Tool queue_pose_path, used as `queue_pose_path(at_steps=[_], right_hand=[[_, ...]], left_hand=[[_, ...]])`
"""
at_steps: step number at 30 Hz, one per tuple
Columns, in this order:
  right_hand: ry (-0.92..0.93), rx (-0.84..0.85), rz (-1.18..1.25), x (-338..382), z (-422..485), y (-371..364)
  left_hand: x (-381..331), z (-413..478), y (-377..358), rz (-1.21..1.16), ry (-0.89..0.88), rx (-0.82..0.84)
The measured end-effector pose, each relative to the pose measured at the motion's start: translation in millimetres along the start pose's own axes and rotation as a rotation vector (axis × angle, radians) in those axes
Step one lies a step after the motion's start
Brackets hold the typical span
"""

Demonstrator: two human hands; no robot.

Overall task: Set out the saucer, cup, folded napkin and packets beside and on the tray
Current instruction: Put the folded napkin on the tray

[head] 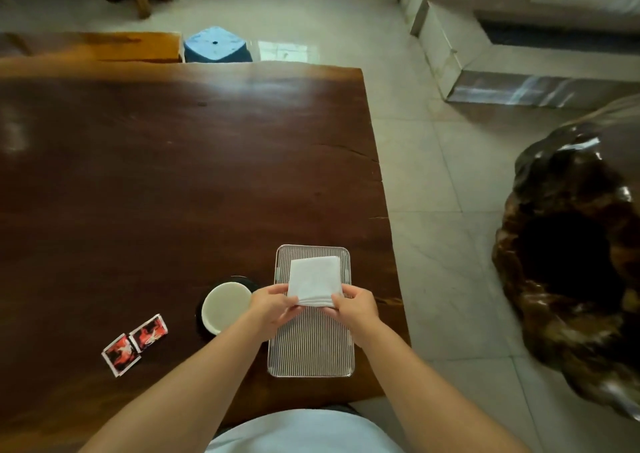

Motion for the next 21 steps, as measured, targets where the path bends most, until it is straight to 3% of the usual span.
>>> queue_pose_path(at_steps=[5,15,21], right_hand=[[-0.004,-0.108,-0.149,-1.5,23.6,7.5],[-0.105,-0.032,-0.171,-14.5,64.4,-2.1],[-0.104,0.018,-0.274,-4.7,68.5,-3.6]], left_hand=[[5.5,25.0,-4.2,0.022,-0.016,-0.073],[2.2,64.1,-2.5,0.233,-0.109,-0.265],[-7.3,67.9,-4.2,0.314,-0.121,-0.285]])
Point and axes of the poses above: each hand's wrist, its own z-axis towards the middle knuckle, its own y-axis out of the back of the hand, x = y × z, the point moved 6 cm from there along z, towards the middle knuckle, and after that the axes turned 2 degrees about -z, right-handed, at the moved point
